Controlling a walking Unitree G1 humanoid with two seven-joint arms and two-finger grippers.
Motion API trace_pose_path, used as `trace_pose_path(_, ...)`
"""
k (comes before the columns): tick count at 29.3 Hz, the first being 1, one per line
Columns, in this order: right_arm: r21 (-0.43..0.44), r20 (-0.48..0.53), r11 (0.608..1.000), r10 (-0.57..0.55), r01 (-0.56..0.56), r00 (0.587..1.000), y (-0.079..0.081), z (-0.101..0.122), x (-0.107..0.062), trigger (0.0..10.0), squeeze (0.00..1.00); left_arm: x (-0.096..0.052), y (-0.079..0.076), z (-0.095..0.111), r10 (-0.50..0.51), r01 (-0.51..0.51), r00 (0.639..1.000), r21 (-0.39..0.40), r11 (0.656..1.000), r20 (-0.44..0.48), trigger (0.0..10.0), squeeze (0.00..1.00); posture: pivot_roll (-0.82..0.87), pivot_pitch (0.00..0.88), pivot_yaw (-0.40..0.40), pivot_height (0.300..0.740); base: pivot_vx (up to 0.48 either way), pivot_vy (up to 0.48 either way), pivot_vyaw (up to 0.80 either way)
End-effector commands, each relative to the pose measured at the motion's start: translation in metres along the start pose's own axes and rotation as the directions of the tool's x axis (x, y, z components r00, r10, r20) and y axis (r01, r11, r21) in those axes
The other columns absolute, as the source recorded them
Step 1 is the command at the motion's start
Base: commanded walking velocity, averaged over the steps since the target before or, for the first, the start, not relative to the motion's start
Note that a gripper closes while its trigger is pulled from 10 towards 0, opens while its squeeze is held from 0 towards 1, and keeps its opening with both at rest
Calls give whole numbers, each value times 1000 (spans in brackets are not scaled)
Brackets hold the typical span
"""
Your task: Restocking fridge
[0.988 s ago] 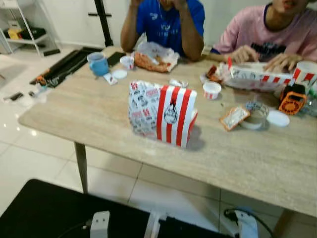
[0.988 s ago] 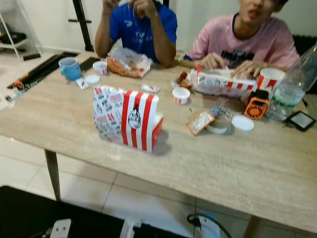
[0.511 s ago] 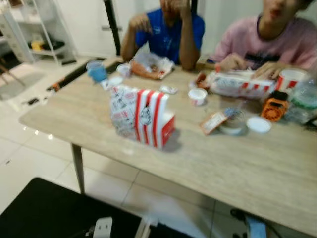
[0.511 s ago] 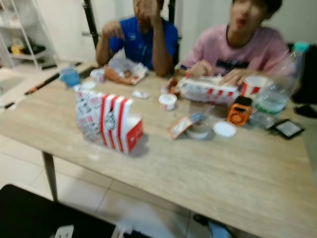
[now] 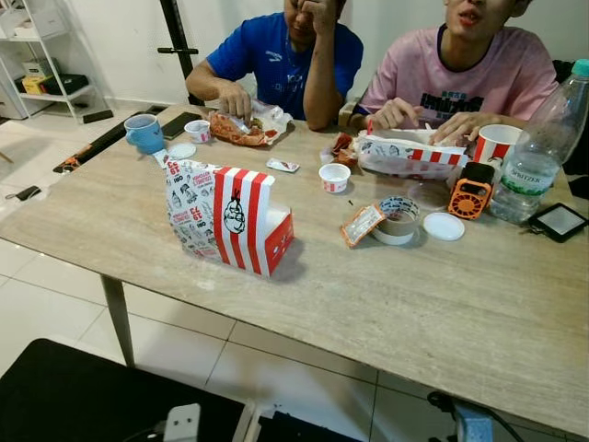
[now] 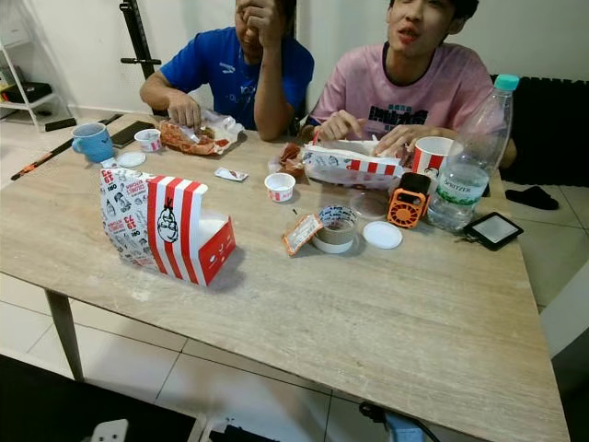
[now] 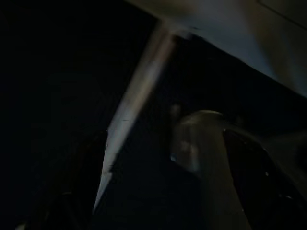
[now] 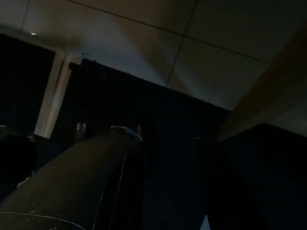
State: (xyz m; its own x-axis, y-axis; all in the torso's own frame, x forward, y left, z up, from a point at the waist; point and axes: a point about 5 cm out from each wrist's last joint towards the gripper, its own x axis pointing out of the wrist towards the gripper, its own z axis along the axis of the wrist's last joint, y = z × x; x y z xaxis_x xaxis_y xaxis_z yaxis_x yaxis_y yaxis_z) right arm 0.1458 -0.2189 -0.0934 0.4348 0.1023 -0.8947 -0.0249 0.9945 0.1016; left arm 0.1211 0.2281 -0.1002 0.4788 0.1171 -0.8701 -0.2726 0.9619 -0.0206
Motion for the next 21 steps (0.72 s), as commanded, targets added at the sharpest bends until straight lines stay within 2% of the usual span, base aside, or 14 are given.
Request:
trace_pose_path(1,2,14,1000,16,-16,1000,3,3,1,10000,0,-5,32,7,164,-159,986,-112,981,36,10000,0,-16,0,28,740,0,0,0)
trace_pose_path(2,0,11,1000,17,-17,1000,3,3,1,10000,0,-8,48,10,252,-237,967,-207,949,47,10000,0,-16,0,28,740,0,0,0)
trace_pose_path(3,0,11,1000,17,-17,1000,3,3,1,10000,0,-8,48,10,252,-237,967,-207,949,47,10000,0,-16,0,28,740,0,0,0)
trace_pose_path(5,-3,7,1000,13,-13,1000,3,2,1,10000,0,-18,82,16,414,-368,909,-383,847,42,10000,0,-11,0,29,740,0,0,0)
trace_pose_path(6,-3,4,1000,11,-11,1000,3,0,1,10000,0,-25,100,20,486,-413,873,-468,781,40,10000,0,-11,0,29,740,0,0,0)
trace_pose_path(8,-3,2,1000,10,-10,1000,3,-1,1,10000,0,-37,127,29,589,-459,807,-580,673,46,10000,0,-10,0,30,740,0,0,0)
trace_pose_path(9,-3,2,1000,10,-10,1000,3,-1,1,10000,0,-37,127,29,589,-459,807,-580,673,46,10000,0,-10,0,30,740,0,0,0)
trace_pose_path(10,-3,1,1000,11,-11,1000,3,-1,1,10000,0,-44,142,36,640,-471,767,-628,619,55,10000,0,-9,0,33,740,0,0,0)
trace_pose_path(13,0,1,1000,13,-13,1000,3,-2,1,10000,0,-65,175,65,738,-450,664,-727,520,117,10000,0,-9,0,33,740,0,0,0)
trace_pose_path(14,0,1,1000,13,-13,1000,3,-2,1,10000,0,-65,175,65,738,-450,664,-727,520,117,10000,0,-9,0,33,740,0,0,0)
trace_pose_path(16,0,1,1000,15,-15,1000,3,-2,1,10000,0,-80,195,89,781,-410,597,-768,492,182,10000,0,-9,0,33,740,0,0,0)
trace_pose_path(18,1,1,1000,17,-17,1000,4,-2,1,10000,0,-97,209,125,797,-364,529,-770,523,292,10000,0,-9,0,33,740,0,0,0)
trace_pose_path(20,0,1,1000,17,-17,1000,4,-2,1,10000,0,-106,214,145,790,-319,494,-770,553,363,10000,0,-4,0,34,740,0,0,0)
trace_pose_path(21,0,1,1000,18,-18,1000,4,-2,1,10000,0,-111,213,160,772,-277,473,-761,587,424,10000,0,-4,0,34,740,0,0,0)
